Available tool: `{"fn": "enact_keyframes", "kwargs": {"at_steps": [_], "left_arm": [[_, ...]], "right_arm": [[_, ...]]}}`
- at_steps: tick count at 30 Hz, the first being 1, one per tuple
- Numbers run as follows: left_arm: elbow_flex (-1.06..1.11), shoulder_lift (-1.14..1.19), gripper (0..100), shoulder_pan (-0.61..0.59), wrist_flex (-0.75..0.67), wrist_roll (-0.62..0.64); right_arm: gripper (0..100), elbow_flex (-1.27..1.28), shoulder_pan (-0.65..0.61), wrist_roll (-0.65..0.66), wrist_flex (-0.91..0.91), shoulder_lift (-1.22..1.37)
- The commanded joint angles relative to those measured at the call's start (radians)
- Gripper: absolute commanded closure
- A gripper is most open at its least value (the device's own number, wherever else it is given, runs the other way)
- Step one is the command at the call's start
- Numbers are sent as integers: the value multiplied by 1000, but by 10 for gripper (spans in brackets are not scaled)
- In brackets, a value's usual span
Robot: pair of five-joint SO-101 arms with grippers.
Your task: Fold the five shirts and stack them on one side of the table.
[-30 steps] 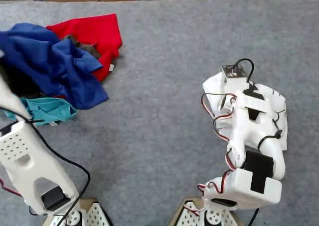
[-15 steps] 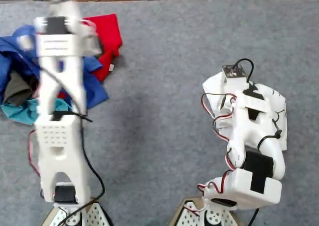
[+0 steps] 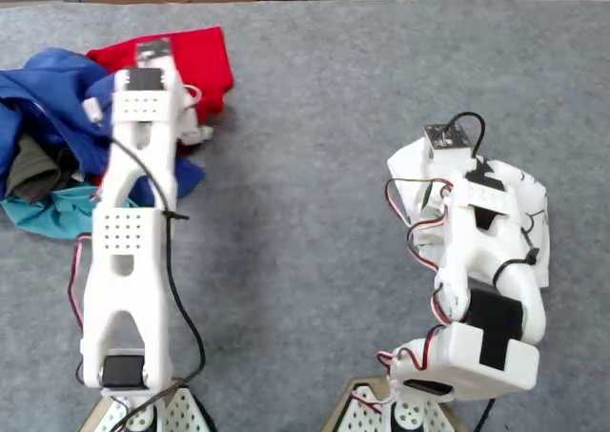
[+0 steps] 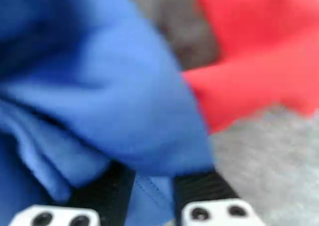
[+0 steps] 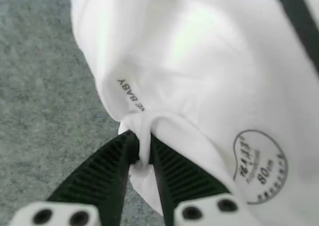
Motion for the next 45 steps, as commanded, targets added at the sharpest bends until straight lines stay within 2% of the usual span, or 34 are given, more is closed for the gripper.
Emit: {"fn": "enact_keyframes", "kwargs": {"at_steps": [1,4,13,32,38,42,45], "left_arm": [[-150,-6,961,-68,69,14],[-248,-6,972,-70,126,12],[-357,-9,972,-114,127,12],[-360,-442,972,-437,127,12],[-360,-572,972,-553,127,-49],[-355,-605,971,-564,127,-49],[-282,-614,970,-513,127,-49]], "right_arm": [[984,22,-35,8,-26,12],[984,22,-35,8,-26,12],[984,22,-35,8,-26,12],[984,22,-35,8,-26,12],[984,22,-35,8,-26,12],[984,22,-41,6,-26,12],[984,22,-49,5,-26,12]]}}
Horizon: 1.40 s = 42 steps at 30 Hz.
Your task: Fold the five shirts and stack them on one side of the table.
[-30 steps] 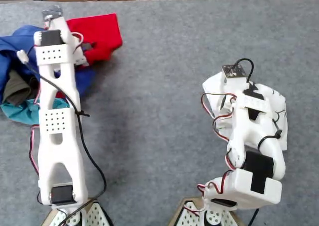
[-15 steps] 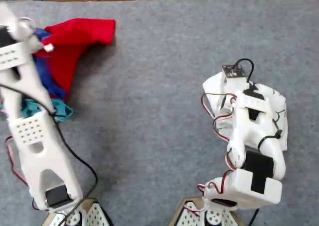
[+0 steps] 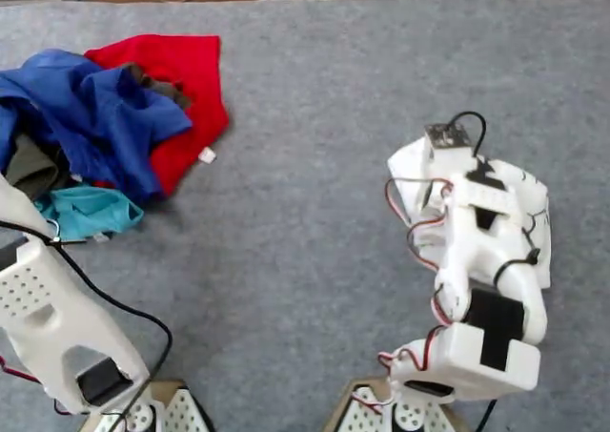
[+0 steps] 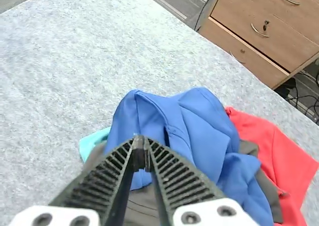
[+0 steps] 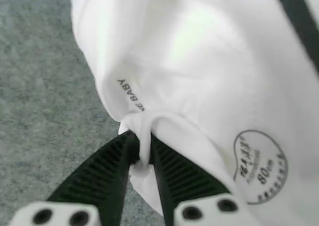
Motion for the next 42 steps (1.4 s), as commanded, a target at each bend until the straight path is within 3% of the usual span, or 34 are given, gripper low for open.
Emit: {"fn": "enact_keyframes", "kwargs": {"at_steps": [1,4,8,12,16,22,28,30,35,42], "left_arm": [[65,-57,970,67,9,-12],[200,-57,961,206,9,-12],[383,-46,835,414,3,-5],[568,28,787,539,-120,-5],[673,147,787,545,-252,34],[647,321,789,498,-269,103],[542,420,970,487,-264,26],[530,433,962,489,-261,-14],[449,422,971,490,-158,-34],[166,419,971,483,9,-35]], "right_arm": [[984,22,-44,5,-26,12],[984,22,-44,5,-26,12],[984,22,-43,5,-26,12],[984,22,-43,5,-26,12],[984,22,-43,5,-26,12],[984,22,-43,5,-26,12],[984,22,-43,5,-26,12],[984,22,-43,5,-26,12],[984,22,-43,5,-26,12],[984,22,-43,6,-26,12]]}}
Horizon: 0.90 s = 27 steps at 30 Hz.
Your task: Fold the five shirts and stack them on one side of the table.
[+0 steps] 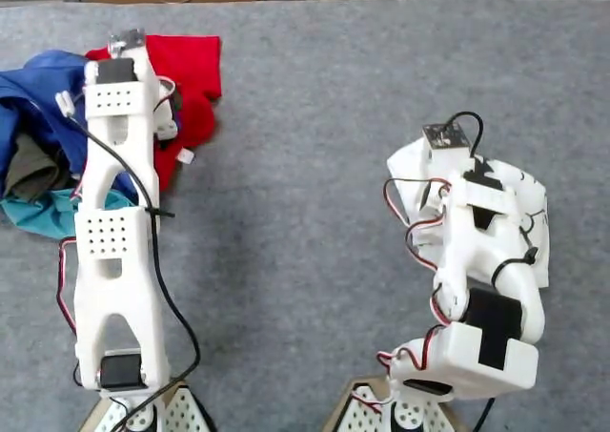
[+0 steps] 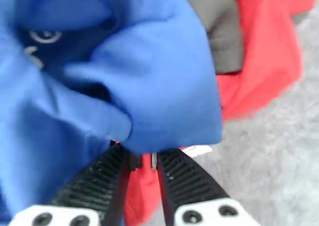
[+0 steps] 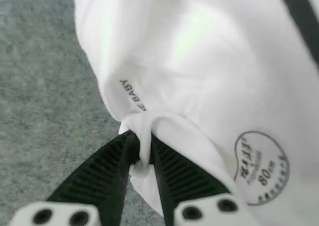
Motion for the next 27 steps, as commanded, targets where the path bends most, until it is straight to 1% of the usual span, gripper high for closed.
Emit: {"fn": "enact_keyframes", "kwargs": {"at_steps": [1,5,10,20,27], "left_arm": [[-182,-18,971,-31,40,-8],[-291,-20,971,-79,38,-8],[-363,-48,971,-174,40,-8],[-366,-315,971,-357,40,-8],[-367,-497,971,-506,40,-8]], "right_arm": [[984,22,-40,5,-26,12],[984,22,-40,6,-26,12],[984,22,-40,6,-26,12],[984,22,-40,6,-26,12],[984,22,-40,6,-26,12]]}}
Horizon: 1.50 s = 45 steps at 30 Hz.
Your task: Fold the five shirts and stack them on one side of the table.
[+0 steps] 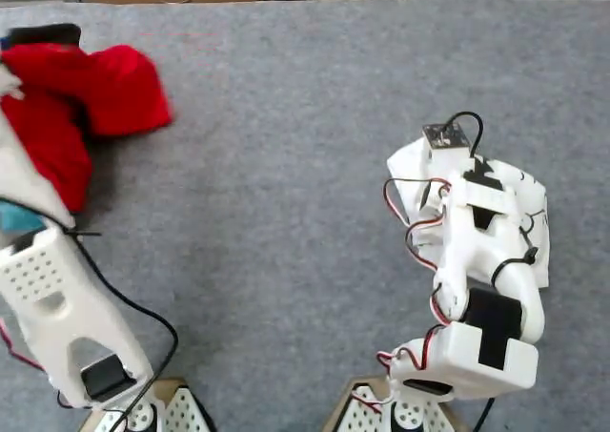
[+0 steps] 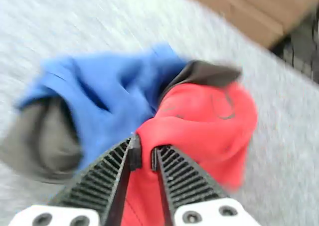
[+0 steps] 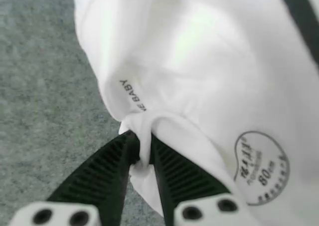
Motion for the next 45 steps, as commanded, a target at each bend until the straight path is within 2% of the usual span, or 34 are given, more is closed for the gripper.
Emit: {"fn": "enact_keyframes", "kwargs": {"at_steps": [1,10,16,22,28,34,39,45], "left_arm": [[-53,-137,971,-90,3,-6],[-53,-224,971,-283,2,0],[-48,-224,971,-329,2,2],[91,-233,959,-369,2,-6],[209,-233,816,-418,2,-6],[303,-235,764,-426,2,-9],[360,-236,750,-447,2,-126],[318,-238,754,-553,2,-190]], "right_arm": [[984,22,-40,6,-26,12],[984,22,-41,6,-26,12],[984,22,-41,6,-26,12],[984,22,-41,6,-26,12],[984,22,-41,-2,-26,12],[984,19,-41,2,-26,12],[984,21,-44,6,-2,4],[984,-39,-95,6,175,2]]}}
